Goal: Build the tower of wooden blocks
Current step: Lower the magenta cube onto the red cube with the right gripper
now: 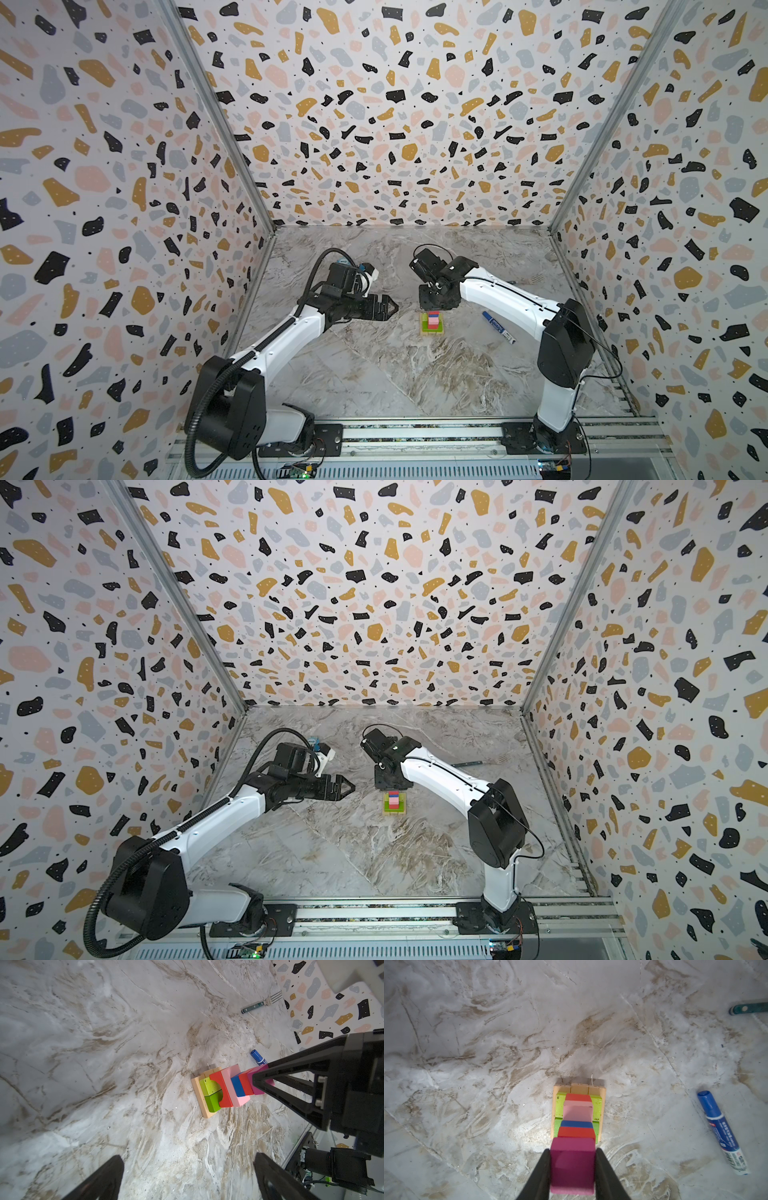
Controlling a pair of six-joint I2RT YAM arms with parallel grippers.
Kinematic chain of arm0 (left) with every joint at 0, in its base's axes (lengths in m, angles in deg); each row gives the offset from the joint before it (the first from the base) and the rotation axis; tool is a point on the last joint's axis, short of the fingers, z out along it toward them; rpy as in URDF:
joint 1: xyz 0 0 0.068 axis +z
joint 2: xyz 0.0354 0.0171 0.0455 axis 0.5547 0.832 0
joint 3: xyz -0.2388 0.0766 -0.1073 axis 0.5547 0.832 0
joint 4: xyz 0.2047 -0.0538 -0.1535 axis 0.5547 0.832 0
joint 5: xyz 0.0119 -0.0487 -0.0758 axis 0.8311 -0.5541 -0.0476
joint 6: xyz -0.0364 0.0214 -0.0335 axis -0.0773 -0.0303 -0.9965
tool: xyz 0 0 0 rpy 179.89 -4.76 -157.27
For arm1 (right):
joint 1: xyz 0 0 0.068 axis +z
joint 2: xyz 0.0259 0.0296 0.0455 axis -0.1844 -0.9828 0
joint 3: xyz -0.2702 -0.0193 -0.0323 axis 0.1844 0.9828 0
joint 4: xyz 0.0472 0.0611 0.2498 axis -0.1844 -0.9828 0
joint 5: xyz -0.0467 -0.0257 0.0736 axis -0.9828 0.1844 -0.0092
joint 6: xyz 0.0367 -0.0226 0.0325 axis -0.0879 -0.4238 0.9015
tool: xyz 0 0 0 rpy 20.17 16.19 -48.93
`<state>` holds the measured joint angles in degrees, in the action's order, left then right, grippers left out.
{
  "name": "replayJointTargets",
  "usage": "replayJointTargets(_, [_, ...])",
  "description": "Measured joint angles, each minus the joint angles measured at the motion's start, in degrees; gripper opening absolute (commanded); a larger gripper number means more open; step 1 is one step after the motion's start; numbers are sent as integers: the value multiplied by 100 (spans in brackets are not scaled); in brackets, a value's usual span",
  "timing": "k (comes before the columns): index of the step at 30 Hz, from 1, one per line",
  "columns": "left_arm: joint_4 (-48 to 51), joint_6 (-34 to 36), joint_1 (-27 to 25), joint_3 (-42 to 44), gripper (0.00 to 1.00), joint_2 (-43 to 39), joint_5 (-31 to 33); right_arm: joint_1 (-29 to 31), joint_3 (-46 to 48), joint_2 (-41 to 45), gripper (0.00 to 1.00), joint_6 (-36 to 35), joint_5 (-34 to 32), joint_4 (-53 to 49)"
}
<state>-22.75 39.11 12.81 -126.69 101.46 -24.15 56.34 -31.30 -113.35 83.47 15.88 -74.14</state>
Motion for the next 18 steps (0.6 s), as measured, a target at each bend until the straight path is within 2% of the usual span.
replayJointTargets(18, [0, 0, 0, 0, 99, 0, 0, 2, 2, 0, 48, -4, -7, -2])
